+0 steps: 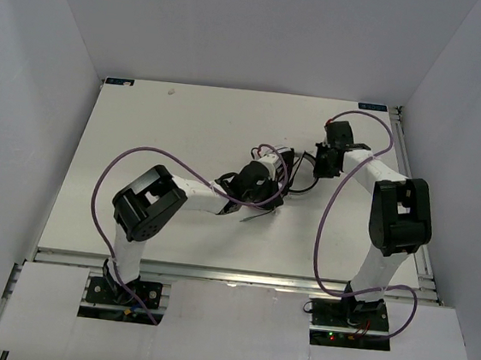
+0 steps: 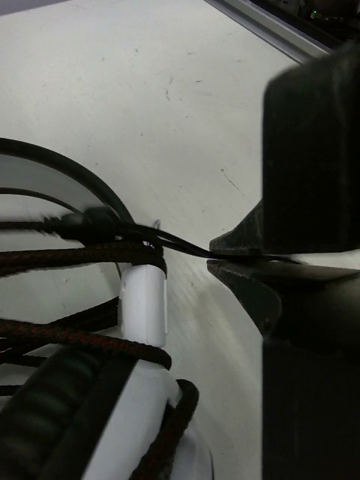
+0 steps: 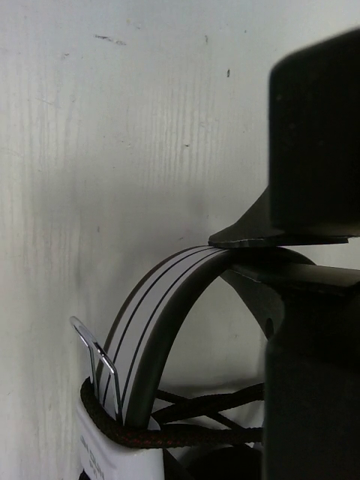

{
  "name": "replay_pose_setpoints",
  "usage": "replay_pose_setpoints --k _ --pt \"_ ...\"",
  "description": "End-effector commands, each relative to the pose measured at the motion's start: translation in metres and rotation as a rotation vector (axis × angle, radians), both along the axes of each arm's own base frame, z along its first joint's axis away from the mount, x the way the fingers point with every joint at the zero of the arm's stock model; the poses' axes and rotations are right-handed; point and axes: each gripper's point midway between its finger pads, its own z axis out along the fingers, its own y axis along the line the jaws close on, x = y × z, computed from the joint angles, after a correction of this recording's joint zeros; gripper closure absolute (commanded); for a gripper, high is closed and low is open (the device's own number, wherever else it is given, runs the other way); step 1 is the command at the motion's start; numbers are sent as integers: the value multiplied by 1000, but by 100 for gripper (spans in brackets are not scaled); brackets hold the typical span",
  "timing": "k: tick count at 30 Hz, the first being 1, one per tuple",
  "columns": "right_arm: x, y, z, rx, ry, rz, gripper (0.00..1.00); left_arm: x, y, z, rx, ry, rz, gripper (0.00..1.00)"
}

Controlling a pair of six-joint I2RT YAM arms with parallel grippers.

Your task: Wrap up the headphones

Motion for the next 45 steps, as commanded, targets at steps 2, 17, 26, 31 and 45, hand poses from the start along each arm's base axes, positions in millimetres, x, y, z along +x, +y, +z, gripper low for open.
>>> replay_pose_setpoints --k 2,17,26,31,45 --pt "49 1 32 61 -206 -46 82 -21 18 -23 135 53 -21 73" --pt "-30 5 104 13 -271 382 8 -37 42 50 75 -91 -78 7" --pt "-122 2 192 15 -600 531 10 -103 114 174 -68 -392 -183 2" --pt "-138 -20 186 -56 -595 462 10 -127 174 199 -97 -492 -75 2" --pt "-157 -21 186 -14 -616 572 10 -155 234 189 -113 -567 9 2"
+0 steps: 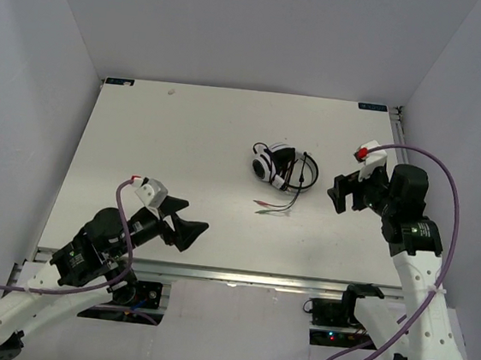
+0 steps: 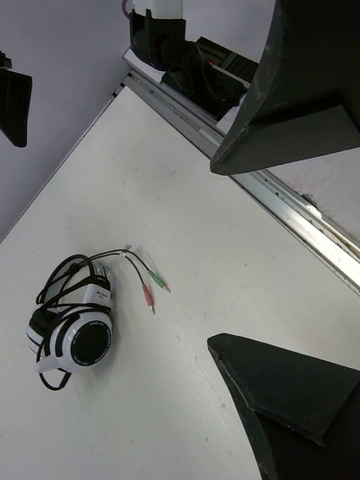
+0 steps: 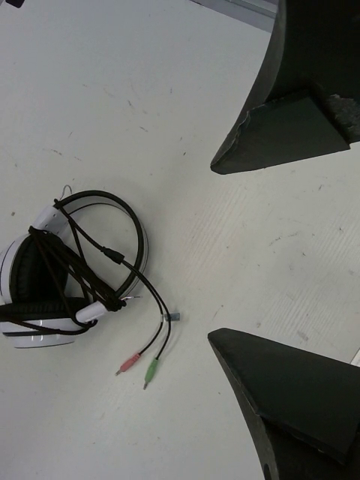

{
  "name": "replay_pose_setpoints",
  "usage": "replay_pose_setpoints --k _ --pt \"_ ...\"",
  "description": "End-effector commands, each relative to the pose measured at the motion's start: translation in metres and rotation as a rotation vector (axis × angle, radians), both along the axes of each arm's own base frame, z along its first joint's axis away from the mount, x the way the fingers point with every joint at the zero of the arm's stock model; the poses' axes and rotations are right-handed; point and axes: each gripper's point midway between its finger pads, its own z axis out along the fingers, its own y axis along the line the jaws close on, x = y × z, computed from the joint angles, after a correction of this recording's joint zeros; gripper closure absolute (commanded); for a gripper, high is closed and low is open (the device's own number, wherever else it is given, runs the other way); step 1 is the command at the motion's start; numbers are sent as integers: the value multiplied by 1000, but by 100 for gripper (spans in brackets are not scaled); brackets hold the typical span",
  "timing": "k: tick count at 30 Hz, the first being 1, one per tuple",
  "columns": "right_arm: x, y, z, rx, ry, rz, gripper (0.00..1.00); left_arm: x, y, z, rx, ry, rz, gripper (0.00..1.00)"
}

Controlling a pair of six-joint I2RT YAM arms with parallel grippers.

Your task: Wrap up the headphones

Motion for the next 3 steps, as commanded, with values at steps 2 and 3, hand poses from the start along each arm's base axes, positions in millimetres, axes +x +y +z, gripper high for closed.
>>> replay_pose_setpoints --k 2,3 --pt "-3 0 -2 -8 -12 34 10 0 0 -14 61 14 -8 2" --pt "-2 -1 -2 -10 -12 31 10 -1 -2 -15 65 17 -18 2"
